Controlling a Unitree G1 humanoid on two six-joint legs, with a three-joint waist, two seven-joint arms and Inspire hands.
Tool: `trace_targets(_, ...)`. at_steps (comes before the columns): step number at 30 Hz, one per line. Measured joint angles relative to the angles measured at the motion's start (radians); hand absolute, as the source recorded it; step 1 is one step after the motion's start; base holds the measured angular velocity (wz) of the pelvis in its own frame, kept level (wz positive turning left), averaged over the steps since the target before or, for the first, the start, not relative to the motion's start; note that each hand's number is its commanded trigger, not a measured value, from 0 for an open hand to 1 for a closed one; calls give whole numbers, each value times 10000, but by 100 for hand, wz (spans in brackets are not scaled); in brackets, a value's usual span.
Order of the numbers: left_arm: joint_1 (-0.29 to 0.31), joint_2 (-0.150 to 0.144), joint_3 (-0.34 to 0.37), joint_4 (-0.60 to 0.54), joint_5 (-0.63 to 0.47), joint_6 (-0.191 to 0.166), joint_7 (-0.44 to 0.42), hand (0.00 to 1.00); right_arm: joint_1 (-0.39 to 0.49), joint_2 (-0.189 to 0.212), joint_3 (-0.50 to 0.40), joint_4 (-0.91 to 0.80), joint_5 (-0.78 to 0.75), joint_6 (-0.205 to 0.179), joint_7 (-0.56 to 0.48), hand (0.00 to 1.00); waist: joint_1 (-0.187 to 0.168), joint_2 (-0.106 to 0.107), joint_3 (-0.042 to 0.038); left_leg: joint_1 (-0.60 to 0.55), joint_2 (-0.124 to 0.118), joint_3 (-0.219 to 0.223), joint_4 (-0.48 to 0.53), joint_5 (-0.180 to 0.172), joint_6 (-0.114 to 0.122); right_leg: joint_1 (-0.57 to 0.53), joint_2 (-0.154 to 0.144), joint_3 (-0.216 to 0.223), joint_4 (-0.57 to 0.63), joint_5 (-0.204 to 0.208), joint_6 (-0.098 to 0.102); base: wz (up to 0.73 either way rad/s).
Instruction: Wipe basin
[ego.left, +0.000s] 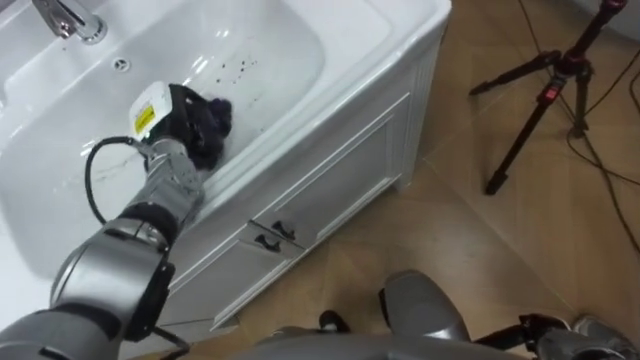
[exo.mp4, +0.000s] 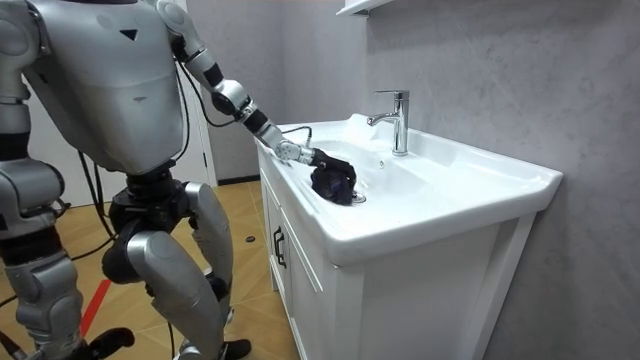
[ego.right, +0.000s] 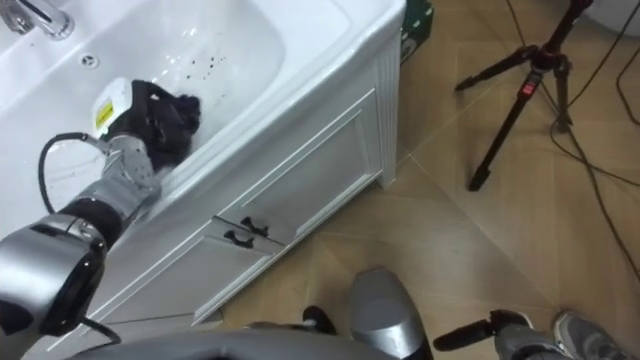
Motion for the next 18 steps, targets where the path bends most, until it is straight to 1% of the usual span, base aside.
trace_targets(1, 136, 70, 1, 1, 387, 117, 6, 100, 7, -37, -10, 51, 15, 15, 7, 0, 111, 23, -16, 29, 1, -26, -13, -8, -11, 61, 8, -23, 8, 2, -5, 0)
trace_targets(2, 296, 153, -14, 4, 704, 185, 31, 100, 61, -71, -13, 63, 24, 16, 19, 0, 139, 40, -28, 60, -1, -67, -35, -20, -21, 144, 1, -34, 11, -4, -16, 3)
trace_targets(3, 383, 191, -9, 4, 831, 225, 58, 100, 92, -95, -28, 63, 28, 16, 27, 0, 150, 50, -35, 80, -1, -74, -46, -21, -22, 154, -4, -39, 9, -8, -20, 0)
trace_targets(4, 554, 259, 2, 4, 1018, 278, 110, 100, 111, -159, -181, 56, 27, 13, 79, 0, 195, 84, -63, 100, -1, -72, -52, -23, -23, 165, -5, -69, 5, -9, -22, 0)
trace_targets(6, 731, 402, 6, 2, 1128, 296, 178, 100, 108, -274, -331, 57, 26, 3, 121, 0, 211, 144, -109, 105, -4, -85, -43, -26, -20, 221, -16, -104, -7, -10, -23, 0)
trace_targets(8, 994, 594, 146, -21, 1371, 300, 238, 100, 156, -333, -586, 60, -29, -70, 122, 0, 318, 163, -130, 127, -3, -82, -31, -49, -26, 285, 4, -115, -46, -10, -27, 0)
trace_targets(11, 1176, 688, 403, -30, 1491, 350, 285, 100, 146, -341, -600, 57, -30, -68, 124, 0, 418, 202, -158, 125, -8, -128, -25, -52, -21, 352, -12, -223, -130, -4, -28, 11)
trace_targets(13, 1427, 811, 424, -47, 1566, 380, 339, 100, 187, -343, -644, 60, -47, -76, 146, 0, 502, 253, -213, 240, -19, -259, -37, -53, -21, 531, -8, -310, -283, 8, -24, 10)
trace_targets(14, 1478, 819, 425, -59, 1570, 387, 360, 100, 194, -349, -693, 60, -49, -74, 147, 0, 557, 279, -231, 278, -20, -266, -63, -53, -21, 588, -1, -318, -343, 12, -21, 4)
trace_targets(15, 1544, 818, 424, -83, 1597, 390, 375, 100, 228, -356, -789, 59, -49, -66, 122, 0, 653, 333, -276, 346, -14, -290, -137, -54, -21, 705, 7, -346, -456, 25, -14, 5)
trace_targets(16, 1603, 818, 428, -95, 1752, 391, 380, 100, 275, -354, -795, 58, -52, -63, 84, 0, 719, 366, -301, 461, -10, -302, -220, -51, -25, 834, 15, -365, -587, 47, -5, 5)
trace_targets(18, 1731, 818, 445, -271, 1991, 392, 374, 100, 341, -353, -795, 56, -56, -64, 69, 0, 877, 396, -329, 581, -13, -301, -310, -52, -24, 943, 15, -354, -670, 52, 6, 0)
